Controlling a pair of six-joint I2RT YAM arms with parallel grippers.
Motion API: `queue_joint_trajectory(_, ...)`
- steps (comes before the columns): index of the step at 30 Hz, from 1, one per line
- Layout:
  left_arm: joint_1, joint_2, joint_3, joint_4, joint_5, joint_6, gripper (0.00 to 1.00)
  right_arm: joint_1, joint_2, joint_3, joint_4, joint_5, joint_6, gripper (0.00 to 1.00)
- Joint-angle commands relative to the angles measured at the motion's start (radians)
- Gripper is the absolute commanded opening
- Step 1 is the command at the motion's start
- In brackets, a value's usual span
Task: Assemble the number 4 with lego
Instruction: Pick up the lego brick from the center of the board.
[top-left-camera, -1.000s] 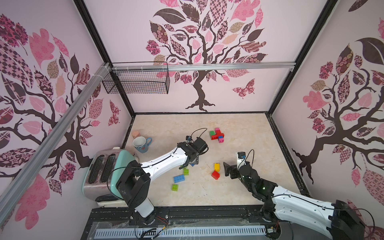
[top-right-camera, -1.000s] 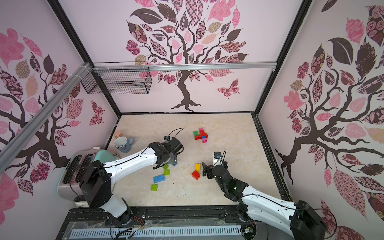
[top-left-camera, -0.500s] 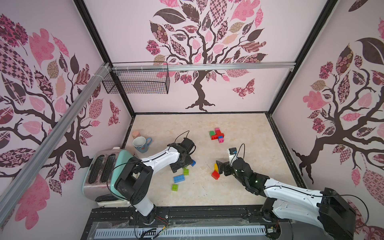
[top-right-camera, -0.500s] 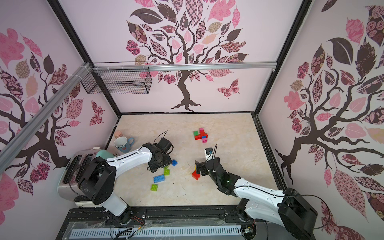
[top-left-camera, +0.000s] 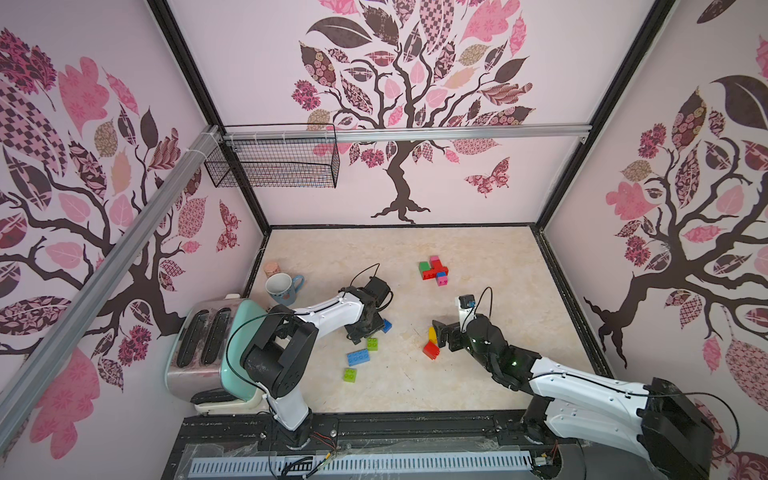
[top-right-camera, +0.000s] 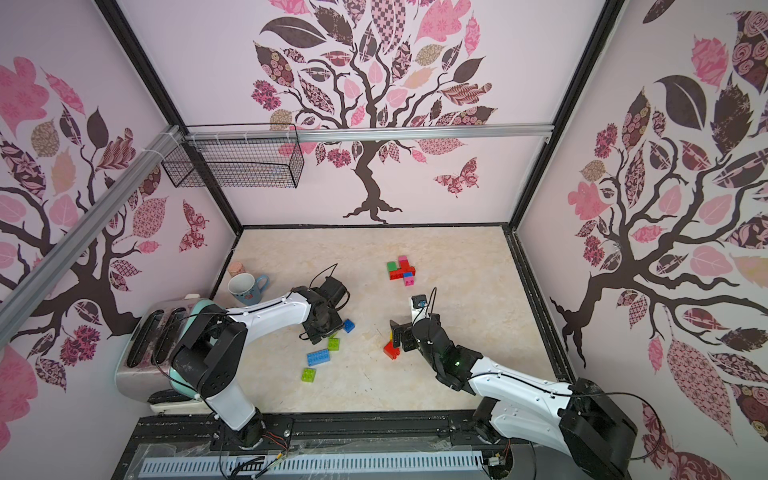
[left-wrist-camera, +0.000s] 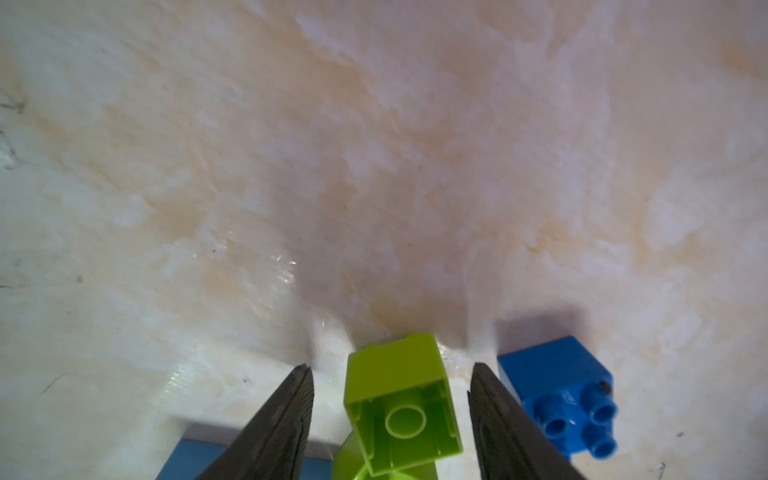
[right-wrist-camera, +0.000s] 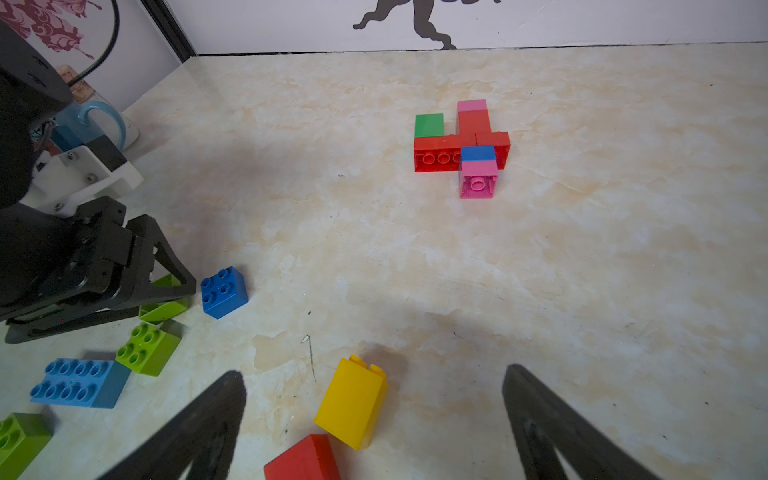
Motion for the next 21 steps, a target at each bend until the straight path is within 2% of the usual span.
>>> queue_joint_trajectory(1,0.006,0.031,-0.003,0.023,-0.019,-0.002,0.62,-0.001,-0.011,0.021,-0.029,-0.01,-0.002,1.0)
queue_joint_trajectory(6,0.006,0.053,-0.004,0.033,-0.022,0.006,0.57,-0.001,-0.002,0.028,-0.036,-0.009,-0.002,0.99)
queue_joint_trajectory(10,0.01,0.05,-0.017,0.046,-0.015,0.01,0.48,-0.002,-0.01,0.025,-0.036,-0.003,0.0,1.0)
queue_joint_trajectory(18,0.011,0.002,-0.036,0.059,-0.034,0.05,0.21,-0.002,-0.025,0.018,-0.045,0.029,0.024,0.99)
queue_joint_trajectory(21,0.012,-0.01,-0.035,0.044,-0.06,0.078,0.07,-0.002,-0.033,0.017,-0.043,0.035,0.032,0.99)
